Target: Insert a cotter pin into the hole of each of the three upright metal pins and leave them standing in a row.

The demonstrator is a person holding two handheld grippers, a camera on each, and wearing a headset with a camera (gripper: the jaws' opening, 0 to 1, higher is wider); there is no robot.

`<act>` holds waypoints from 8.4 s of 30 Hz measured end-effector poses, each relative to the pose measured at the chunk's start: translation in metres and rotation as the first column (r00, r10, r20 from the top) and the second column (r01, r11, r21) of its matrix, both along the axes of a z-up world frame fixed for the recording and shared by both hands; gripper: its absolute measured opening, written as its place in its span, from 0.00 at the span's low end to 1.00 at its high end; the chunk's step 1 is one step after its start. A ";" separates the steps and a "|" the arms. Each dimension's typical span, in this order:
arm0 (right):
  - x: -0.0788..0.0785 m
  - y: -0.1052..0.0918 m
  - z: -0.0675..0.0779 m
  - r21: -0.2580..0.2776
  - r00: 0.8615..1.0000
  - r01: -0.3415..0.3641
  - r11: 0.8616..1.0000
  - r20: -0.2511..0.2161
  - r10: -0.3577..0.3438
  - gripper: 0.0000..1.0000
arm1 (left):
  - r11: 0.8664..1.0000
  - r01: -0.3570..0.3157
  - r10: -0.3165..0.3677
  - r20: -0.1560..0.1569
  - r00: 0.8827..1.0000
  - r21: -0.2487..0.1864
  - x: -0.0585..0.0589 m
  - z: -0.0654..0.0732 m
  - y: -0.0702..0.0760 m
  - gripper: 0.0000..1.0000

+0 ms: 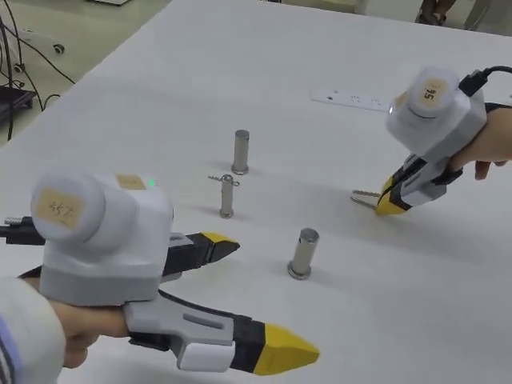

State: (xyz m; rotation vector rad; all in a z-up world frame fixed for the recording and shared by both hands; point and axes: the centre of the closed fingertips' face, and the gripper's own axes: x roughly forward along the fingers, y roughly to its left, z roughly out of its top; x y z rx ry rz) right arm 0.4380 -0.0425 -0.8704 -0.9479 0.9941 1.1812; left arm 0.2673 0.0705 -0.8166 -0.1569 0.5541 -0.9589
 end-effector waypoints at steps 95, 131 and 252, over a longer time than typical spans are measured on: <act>-0.123 0.046 0.087 0.277 0.882 -0.279 0.919 0.452 0.131 0.02 | 0.993 -0.075 0.074 -0.012 0.997 -0.096 0.041 0.043 -0.020 0.47; -0.146 0.079 0.089 0.372 0.885 -0.285 0.883 0.456 0.094 0.02 | 0.986 -0.060 0.033 -0.171 0.985 -0.152 0.029 0.040 -0.036 0.04; -0.192 0.068 0.086 0.655 0.991 0.003 0.756 -0.102 0.085 0.24 | 0.979 0.117 -0.146 -0.176 0.974 -0.166 -0.003 0.058 -0.031 0.01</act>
